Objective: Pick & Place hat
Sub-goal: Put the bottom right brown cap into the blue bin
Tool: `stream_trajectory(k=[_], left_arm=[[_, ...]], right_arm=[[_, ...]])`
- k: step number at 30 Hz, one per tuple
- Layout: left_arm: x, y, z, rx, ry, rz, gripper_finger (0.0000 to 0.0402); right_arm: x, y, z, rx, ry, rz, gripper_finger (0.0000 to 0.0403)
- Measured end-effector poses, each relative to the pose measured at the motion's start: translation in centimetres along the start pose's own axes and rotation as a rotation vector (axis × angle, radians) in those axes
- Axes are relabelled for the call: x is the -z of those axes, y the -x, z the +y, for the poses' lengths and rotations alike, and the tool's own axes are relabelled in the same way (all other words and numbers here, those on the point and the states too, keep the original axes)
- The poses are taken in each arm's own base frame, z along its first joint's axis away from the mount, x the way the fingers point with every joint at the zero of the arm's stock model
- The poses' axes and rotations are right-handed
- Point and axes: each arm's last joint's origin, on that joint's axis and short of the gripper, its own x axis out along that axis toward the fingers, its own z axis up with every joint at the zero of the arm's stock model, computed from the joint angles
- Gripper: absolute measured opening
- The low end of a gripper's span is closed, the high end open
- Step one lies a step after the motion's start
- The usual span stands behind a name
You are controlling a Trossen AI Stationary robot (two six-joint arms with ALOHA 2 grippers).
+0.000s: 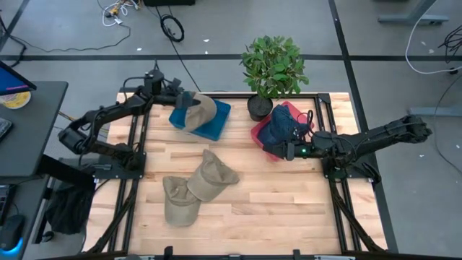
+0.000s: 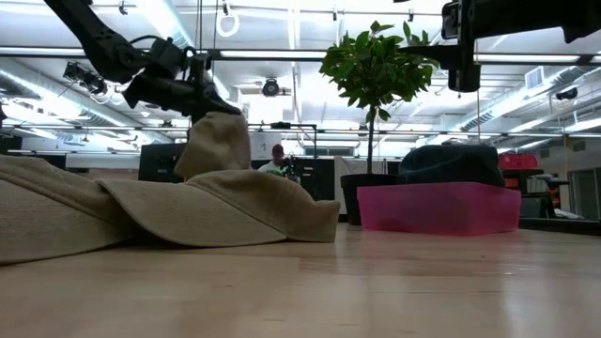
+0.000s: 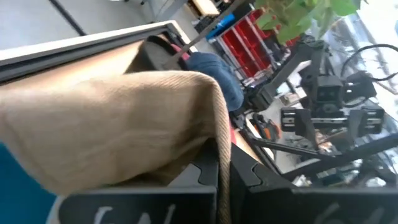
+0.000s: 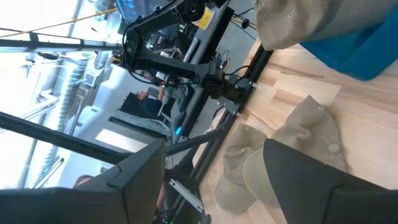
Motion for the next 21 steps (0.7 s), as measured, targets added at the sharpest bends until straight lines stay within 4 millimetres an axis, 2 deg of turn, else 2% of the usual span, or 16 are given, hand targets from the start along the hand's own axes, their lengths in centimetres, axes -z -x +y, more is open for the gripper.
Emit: stream_trajectory(k=[4, 10, 15, 21], left_arm=[[-0.2, -0.7, -0.4, 0.047, -0.021, -0.006, 0.0003], [-1.8, -2.0, -1.2, 0.096, -0.035, 0.01, 0.0003], [-2.6, -3.1, -0.1, 0.076, -0.007, 0.034, 0.0003], [-2.0, -4.6, 2.4, 0.047, 0.064, 0.092, 0.0006]], right_arm=[[0.0, 0.0, -0.1, 0.011, 0.009, 0.005, 0.0272], [0.0, 0.0, -0.2, 0.017, 0.009, 0.004, 0.0272], [0.0, 0.0, -0.2, 0.023, 0.002, -0.005, 0.0272], [0.0, 0.0, -0.2, 0.024, 0.0, -0.005, 0.0272]])
